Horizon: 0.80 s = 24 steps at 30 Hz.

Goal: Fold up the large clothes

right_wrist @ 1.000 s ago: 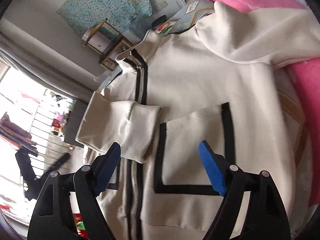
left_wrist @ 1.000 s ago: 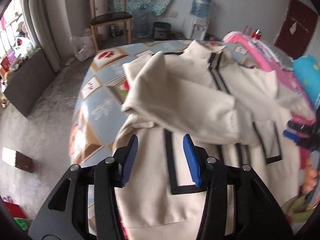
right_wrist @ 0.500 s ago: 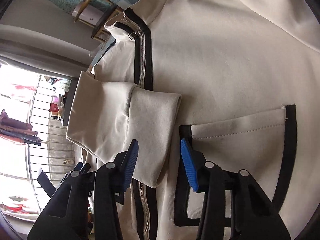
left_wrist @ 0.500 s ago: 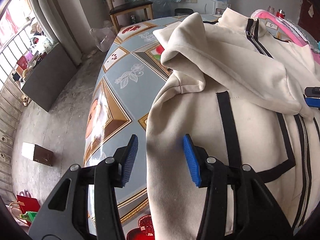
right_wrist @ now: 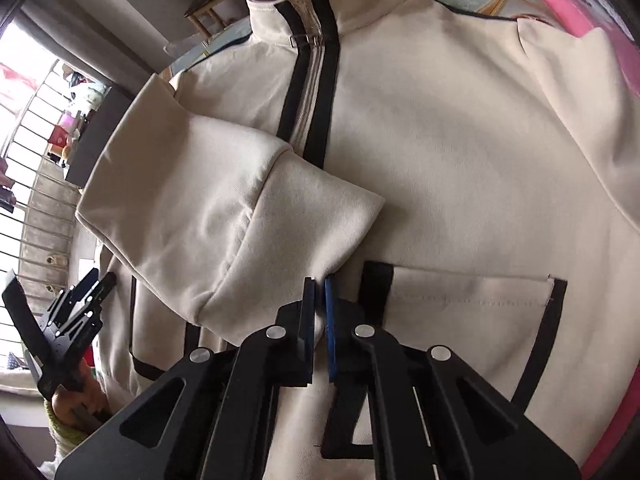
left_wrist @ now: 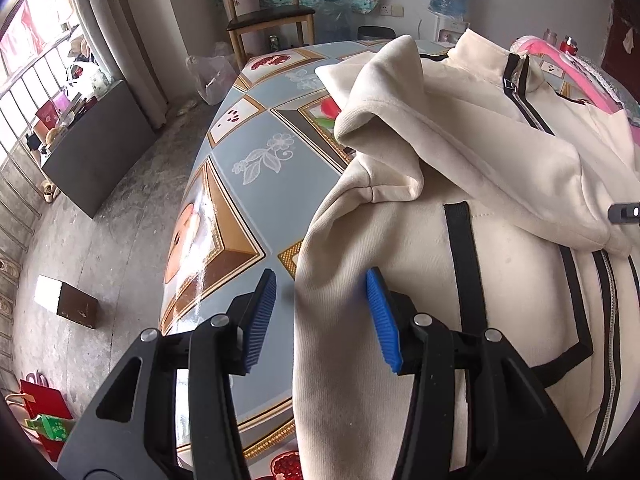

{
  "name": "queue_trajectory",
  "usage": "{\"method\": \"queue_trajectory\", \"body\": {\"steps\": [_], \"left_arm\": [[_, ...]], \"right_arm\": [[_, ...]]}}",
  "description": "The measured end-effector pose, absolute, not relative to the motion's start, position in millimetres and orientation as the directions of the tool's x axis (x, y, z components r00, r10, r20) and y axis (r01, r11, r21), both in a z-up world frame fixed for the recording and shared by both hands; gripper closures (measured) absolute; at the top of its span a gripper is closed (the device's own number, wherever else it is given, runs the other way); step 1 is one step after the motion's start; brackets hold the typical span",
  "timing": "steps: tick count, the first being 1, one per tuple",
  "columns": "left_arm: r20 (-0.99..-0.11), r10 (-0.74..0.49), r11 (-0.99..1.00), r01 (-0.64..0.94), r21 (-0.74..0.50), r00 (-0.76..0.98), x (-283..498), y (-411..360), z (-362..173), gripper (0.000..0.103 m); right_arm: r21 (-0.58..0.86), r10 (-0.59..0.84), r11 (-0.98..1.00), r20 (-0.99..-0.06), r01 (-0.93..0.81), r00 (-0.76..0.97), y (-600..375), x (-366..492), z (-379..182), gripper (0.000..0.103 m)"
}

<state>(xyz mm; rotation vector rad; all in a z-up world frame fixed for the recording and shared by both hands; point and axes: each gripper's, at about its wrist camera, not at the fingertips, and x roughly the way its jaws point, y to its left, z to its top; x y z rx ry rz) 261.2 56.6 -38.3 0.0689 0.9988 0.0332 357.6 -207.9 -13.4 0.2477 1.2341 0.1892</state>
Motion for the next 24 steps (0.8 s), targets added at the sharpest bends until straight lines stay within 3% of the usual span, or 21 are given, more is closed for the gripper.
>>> {"method": "queue_trajectory", "body": {"steps": [7, 14, 22, 24], "left_arm": [[-0.843, 0.067, 0.996, 0.014, 0.087, 0.533, 261.5, 56.2, -37.6, 0.058], [-0.846, 0.072, 0.995, 0.016, 0.094, 0.529, 260.7, 57.9, -37.8, 0.058], [-0.845, 0.078, 0.995, 0.015, 0.101, 0.528, 261.1, 58.3, -37.9, 0.057], [-0.847, 0.075, 0.995, 0.014, 0.097, 0.526, 261.3, 58.6, -38.0, 0.056]], "right_arm": [[0.235, 0.169, 0.971, -0.815, 0.05, 0.555, -252.1, 386.3, 87.0, 0.098], [0.119, 0.024, 0.973, -0.905, 0.199, 0.424, -322.2, 393.2, 22.8, 0.098], [0.119, 0.016, 0.973, -0.889, 0.197, 0.458, -343.4, 392.3, 8.0, 0.098], [0.031, -0.07, 0.975, -0.899, 0.221, 0.433, -350.4, 398.3, -3.7, 0.098]]}}
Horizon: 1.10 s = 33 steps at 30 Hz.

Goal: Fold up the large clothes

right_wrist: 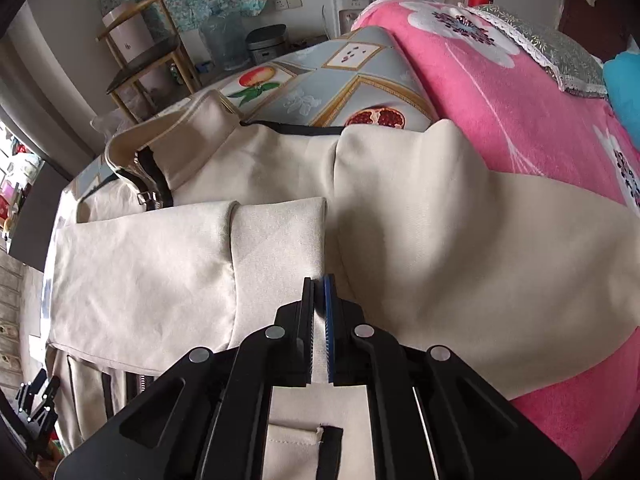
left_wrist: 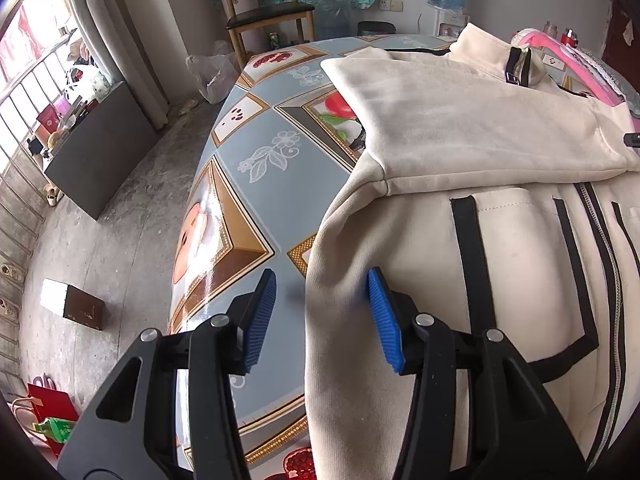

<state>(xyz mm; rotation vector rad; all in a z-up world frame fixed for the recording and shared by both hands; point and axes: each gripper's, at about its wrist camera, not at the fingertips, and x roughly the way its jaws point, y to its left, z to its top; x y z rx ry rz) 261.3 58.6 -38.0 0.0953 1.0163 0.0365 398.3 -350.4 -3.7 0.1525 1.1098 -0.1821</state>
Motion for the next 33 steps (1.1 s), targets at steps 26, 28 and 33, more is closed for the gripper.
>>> {"method": "queue_trajectory", "body": {"steps": [26, 28, 33], "left_arm": [[-0.858, -0.085, 0.995, 0.081, -0.051, 0.506, 310.9, 41.4, 20.3, 0.038], [-0.861, -0.104, 0.992, 0.115, -0.053, 0.498, 322.0, 24.5, 17.7, 0.037], [-0.876, -0.108, 0.982, 0.191, -0.018, 0.471, 347.5, -24.5, 4.6, 0.037]], "right_arm": [[0.083, 0.062, 0.996, -0.869, 0.021, 0.49, -294.0, 353.9, 0.0, 0.052], [0.098, 0.081, 0.995, -0.876, 0.011, 0.476, -290.1, 347.5, -1.7, 0.051], [0.052, 0.041, 0.999, -0.888, 0.011, 0.459, -282.2, 340.1, -11.1, 0.051]]}}
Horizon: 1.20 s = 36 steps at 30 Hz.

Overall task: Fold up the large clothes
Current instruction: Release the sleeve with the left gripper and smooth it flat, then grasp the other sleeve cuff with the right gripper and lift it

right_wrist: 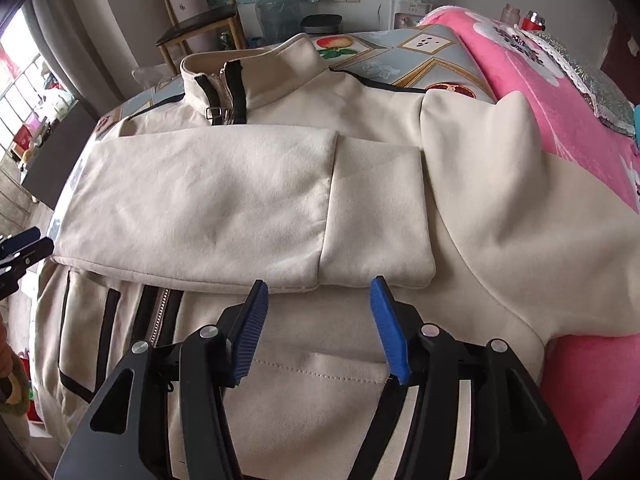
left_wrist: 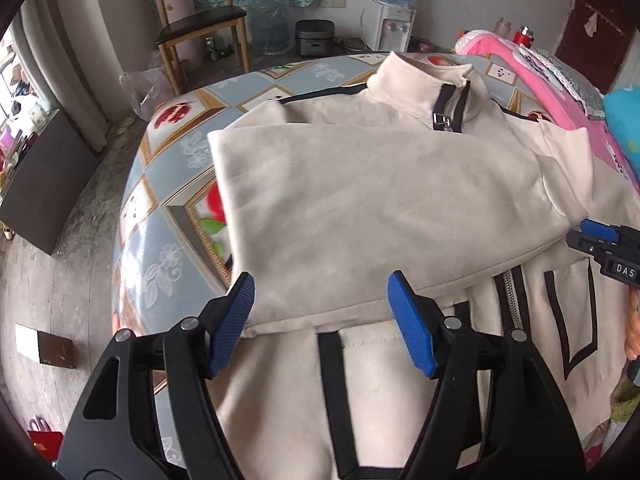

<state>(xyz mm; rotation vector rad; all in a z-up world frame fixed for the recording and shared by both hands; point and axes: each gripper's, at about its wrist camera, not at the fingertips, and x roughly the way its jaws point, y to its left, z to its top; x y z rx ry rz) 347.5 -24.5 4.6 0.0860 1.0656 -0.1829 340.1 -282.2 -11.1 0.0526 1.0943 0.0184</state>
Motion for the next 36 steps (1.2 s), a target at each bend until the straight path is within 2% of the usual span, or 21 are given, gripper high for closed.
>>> {"method": "queue_trajectory", "body": {"steps": [3, 5, 8, 10, 17, 28, 36], "left_arm": [[-0.878, -0.13, 0.976, 0.214, -0.033, 0.46, 358.9, -47.8, -0.9, 0.037], [-0.876, -0.145, 0.974, 0.223, -0.045, 0.459, 364.9, -62.2, -3.9, 0.035], [-0.878, -0.15, 0.97, 0.24, -0.041, 0.454, 369.9, -83.1, -11.9, 0.033], [-0.882, -0.139, 0.967, 0.252, -0.024, 0.45, 371.2, -95.8, -18.2, 0.033], [-0.896, -0.111, 0.969, 0.246, -0.002, 0.429, 371.0, -114.2, -37.4, 0.033], [-0.893, -0.089, 0.978, 0.207, 0.004, 0.441, 370.7, -108.9, -41.5, 0.022], [-0.897, -0.088, 0.978, 0.206, 0.003, 0.433, 371.4, -107.3, -41.7, 0.021]], "right_arm": [[0.037, 0.022, 0.999, -0.888, 0.024, 0.459, -282.0, 336.3, -13.3, 0.05], [0.013, -0.002, 0.999, -0.882, 0.03, 0.471, -281.4, 333.4, -11.2, 0.037], [0.021, -0.003, 0.999, -0.865, 0.042, 0.502, -284.3, 326.9, -4.6, 0.028], [0.034, 0.002, 0.998, -0.861, 0.055, 0.509, -288.6, 323.5, -3.3, 0.026], [0.058, 0.003, 0.994, -0.857, 0.092, 0.515, -310.8, 314.5, 0.4, 0.026], [0.186, 0.001, 0.945, -0.825, 0.27, 0.565, -408.4, 292.3, 27.0, 0.026], [0.211, -0.151, 0.822, -0.814, 0.529, 0.561, -542.3, 255.3, 52.4, 0.026]]}}
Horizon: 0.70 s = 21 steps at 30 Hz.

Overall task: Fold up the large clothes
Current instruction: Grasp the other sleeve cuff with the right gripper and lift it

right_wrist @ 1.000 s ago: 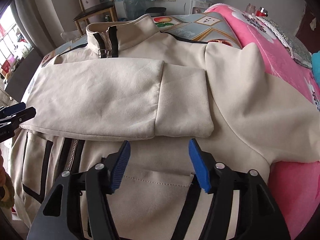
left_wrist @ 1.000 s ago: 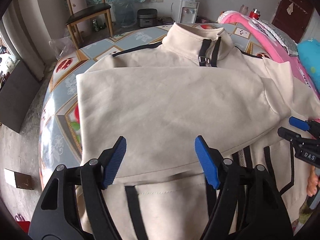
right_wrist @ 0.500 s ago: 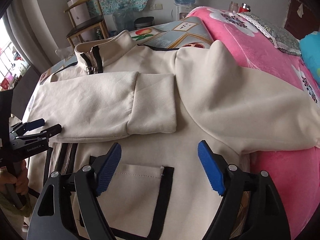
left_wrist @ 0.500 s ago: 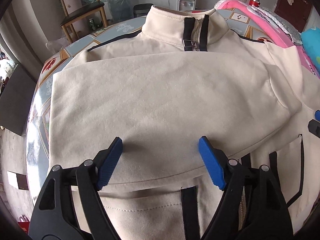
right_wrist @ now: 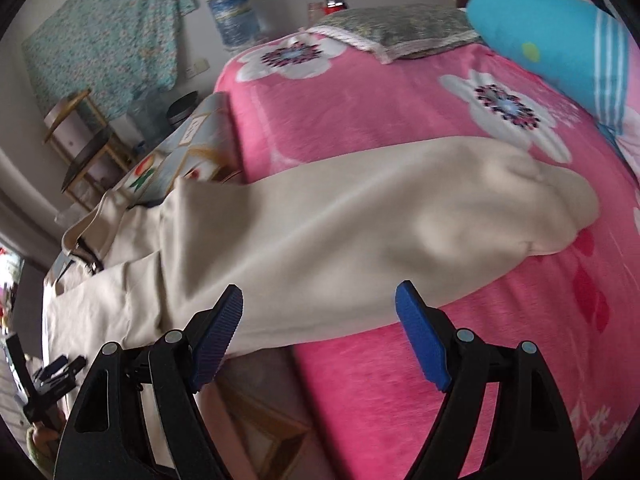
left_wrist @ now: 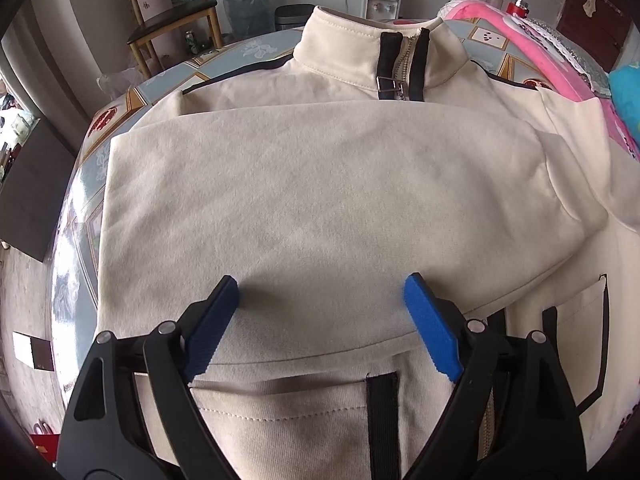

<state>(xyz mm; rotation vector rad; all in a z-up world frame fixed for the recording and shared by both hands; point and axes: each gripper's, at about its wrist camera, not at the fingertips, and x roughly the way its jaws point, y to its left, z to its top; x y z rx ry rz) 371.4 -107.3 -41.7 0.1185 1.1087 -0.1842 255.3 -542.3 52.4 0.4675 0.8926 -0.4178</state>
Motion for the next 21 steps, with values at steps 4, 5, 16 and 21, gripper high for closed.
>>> {"method": "queue_trajectory", "body": {"steps": [4, 5, 16, 21], "left_arm": [[-0.901, -0.093, 0.976, 0.22, 0.003, 0.424, 373.1, -107.3, -42.1, 0.02], [-0.902, -0.094, 0.975, 0.222, 0.002, 0.422, 373.5, -107.1, -42.2, 0.02], [-0.907, -0.093, 0.974, 0.225, 0.002, 0.41, 376.4, -108.8, -42.5, 0.02], [-0.908, -0.093, 0.974, 0.225, 0.002, 0.409, 376.6, -108.9, -42.6, 0.02]], "right_arm": [[0.234, -0.219, 0.719, -0.817, 0.654, 0.533, -612.4, 234.4, 58.3, 0.026], [0.241, -0.232, 0.69, -0.82, 0.683, 0.524, -628.2, 229.2, 57.5, 0.026], [0.46, -0.234, 0.392, -0.787, 0.796, 0.57, -731.9, 169.9, 33.6, 0.032], [0.532, -0.169, 0.285, -0.791, 0.797, 0.588, -751.7, 171.8, -5.1, 0.043]]}}
